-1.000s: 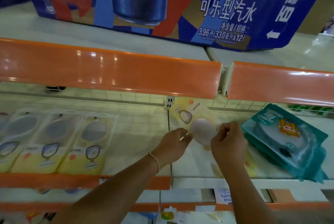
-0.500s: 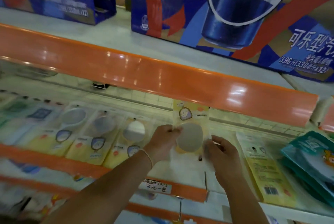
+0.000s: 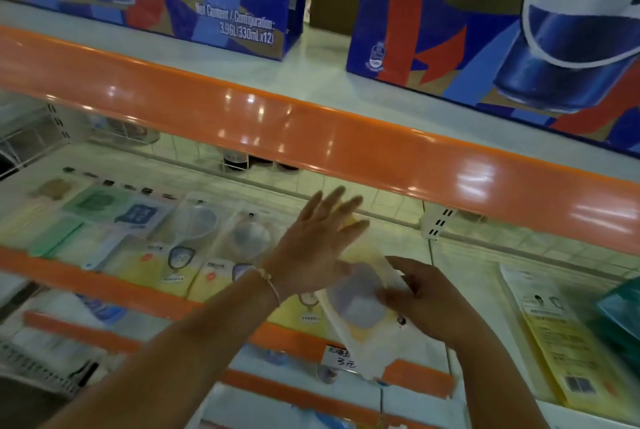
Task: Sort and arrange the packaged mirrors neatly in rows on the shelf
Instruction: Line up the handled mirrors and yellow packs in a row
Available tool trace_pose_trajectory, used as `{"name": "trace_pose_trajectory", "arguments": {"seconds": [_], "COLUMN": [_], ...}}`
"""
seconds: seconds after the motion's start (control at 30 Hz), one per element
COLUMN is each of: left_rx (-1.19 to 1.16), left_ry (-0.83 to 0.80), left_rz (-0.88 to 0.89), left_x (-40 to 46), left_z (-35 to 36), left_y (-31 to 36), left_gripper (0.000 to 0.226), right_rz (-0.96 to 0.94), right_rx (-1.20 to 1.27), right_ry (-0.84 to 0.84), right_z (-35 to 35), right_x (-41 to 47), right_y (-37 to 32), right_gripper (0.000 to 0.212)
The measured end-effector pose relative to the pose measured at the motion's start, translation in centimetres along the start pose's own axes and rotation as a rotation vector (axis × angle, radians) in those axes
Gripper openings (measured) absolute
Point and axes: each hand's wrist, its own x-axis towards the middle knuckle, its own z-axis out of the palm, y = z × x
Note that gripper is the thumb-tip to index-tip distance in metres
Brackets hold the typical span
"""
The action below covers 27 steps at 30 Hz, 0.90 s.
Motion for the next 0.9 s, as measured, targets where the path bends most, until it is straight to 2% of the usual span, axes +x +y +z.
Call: {"name": "trace_pose_trajectory", "arguments": {"seconds": [0.07,0.17,0.23,0.27,0.33,0.4,0.47,0.53,0.63,0.67,0.73,0.8,0.9], "left_rx": [-0.047,-0.232,-0.384,-0.43,-0.534,-0.687,-0.854,-1.059,-1.222,-1.236,-1.172,-0.915,-0.534], "left_ry": [-0.182,-0.409,-0.51,-0.528,-0.51,-0.447,-0.323,-0.172,-0.131,-0.149,-0.188,-0.215,-0.093], "left_rz": [0.073,-0.04,-0.102,-0.112,-0.149,-0.247,-0.423,-0.651,-0.942,-0.989,-0.998,-0.904,-0.762], "left_x": [0.4,0.3,-0.4,-0.8,-1.7,-2.6,-3.2,-3.6,-3.9,-4.0,-4.2,-4.4,-5.3], "left_z": [-1.2,-2.8,-3.1,-2.9,-3.0,-2.9,-2.2,-0.9,0.7,1.3,2.0,2.2,2.0], "left_y": [-1.1,-2.0,-2.8,-3.3,-4.4,-5.3,-5.7,-5.4,-4.2,-3.8,-3.4,-3.5,-4.6], "left_gripper": [0.054,0.038,0.021,0.03,0.041,0.039,0.038,0.038,0.026,0.028,0.033,0.043,0.038], "right_rz": [-0.015,0.012,0.007,-0.022,-0.094,-0.079,-0.025,0.027,0.074,0.096,0.135,0.181,0.277], "right_rx": [-0.029,-0.023,0.011,0.075,0.367,0.801,1.058,1.042,0.832,0.787,0.704,0.661,0.596], "right_ry": [-0.053,-0.04,0.045,0.103,0.152,0.082,0.049,0.049,0.175,0.245,0.353,0.413,0.466], "right_z": [0.3,0.9,1.1,1.2,1.6,2.6,4.4,6.7,9.9,10.4,10.8,10.5,9.6], "right_x": [0.7,1.6,1.9,2.0,2.0,2.0,2.1,2.3,2.7,2.9,3.7,4.4,5.4], "right_y": [-0.9,-2.2,-2.5,-2.5,-1.6,-0.1,1.5,2.0,1.0,0.6,0.6,1.1,1.9], "right_gripper": [0.045,0.058,0.054,0.048,0.042,0.061,0.071,0.067,0.03,0.022,0.019,0.017,0.019]}}
